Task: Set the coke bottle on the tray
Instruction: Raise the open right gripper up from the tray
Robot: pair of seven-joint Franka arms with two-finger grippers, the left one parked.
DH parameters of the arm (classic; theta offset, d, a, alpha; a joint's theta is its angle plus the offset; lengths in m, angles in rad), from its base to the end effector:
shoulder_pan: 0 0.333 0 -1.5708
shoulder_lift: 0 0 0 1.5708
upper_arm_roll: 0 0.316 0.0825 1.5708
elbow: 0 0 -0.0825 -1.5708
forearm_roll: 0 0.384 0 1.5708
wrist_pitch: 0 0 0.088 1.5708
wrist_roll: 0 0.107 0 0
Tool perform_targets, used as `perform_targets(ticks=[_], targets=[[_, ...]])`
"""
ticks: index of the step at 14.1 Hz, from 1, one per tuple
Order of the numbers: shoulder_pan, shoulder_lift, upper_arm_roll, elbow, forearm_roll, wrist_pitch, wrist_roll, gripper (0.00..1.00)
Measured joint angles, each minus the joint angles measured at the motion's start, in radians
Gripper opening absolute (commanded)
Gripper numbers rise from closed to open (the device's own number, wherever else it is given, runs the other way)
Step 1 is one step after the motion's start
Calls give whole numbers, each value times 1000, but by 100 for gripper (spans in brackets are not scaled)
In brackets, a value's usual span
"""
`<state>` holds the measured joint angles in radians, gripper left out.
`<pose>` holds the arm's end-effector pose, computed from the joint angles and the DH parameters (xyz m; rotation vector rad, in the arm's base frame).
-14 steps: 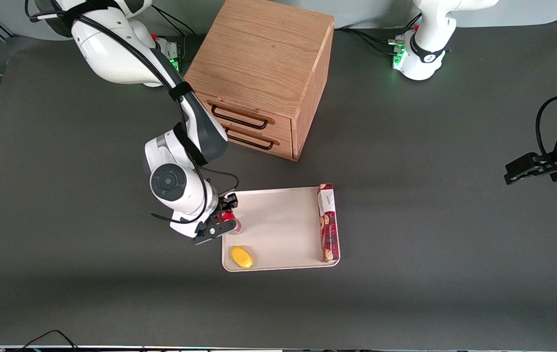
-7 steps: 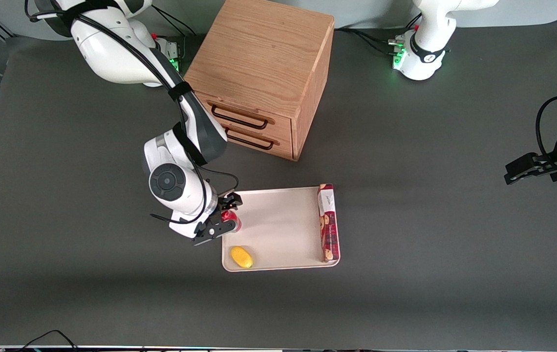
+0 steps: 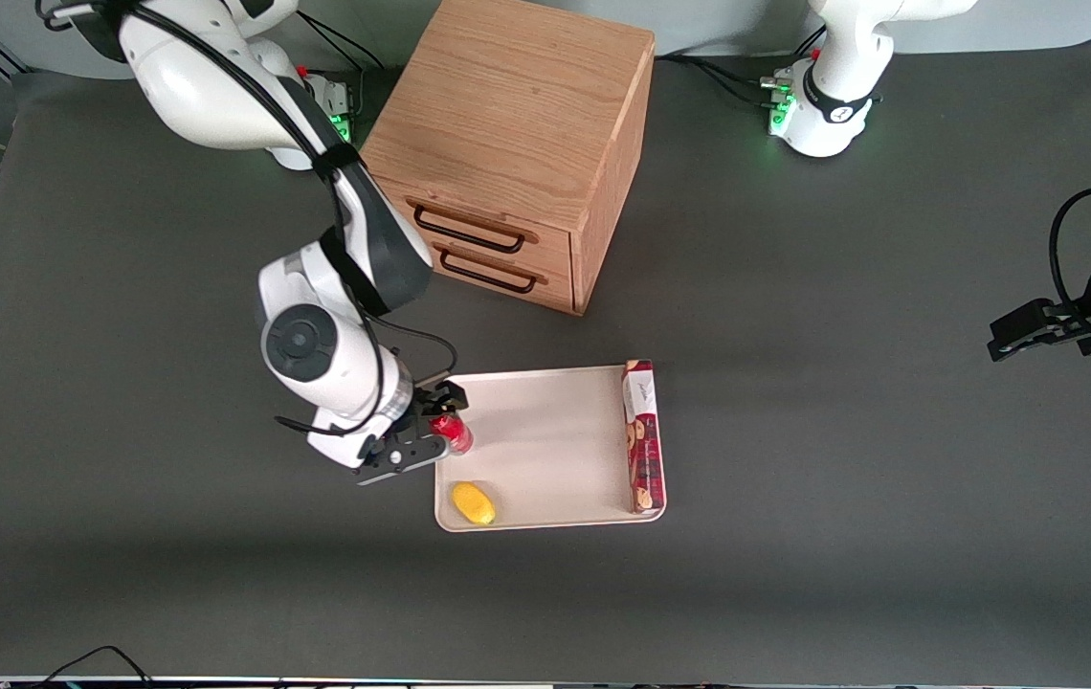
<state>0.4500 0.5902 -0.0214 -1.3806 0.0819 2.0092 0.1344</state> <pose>0.6537 0.3074 0.3727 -3.0434 -0.4052 -0.0300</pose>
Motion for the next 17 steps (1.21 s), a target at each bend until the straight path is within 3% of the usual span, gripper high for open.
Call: perform_targets(ticks=[6,13,17], targets=[[-120,-313,-51,-5,-3,-375,-101,100],[-306,-577,-92,-270,-22,-399,-118,100],[-321,-667,-145,-336,-60,-392,-119,100]])
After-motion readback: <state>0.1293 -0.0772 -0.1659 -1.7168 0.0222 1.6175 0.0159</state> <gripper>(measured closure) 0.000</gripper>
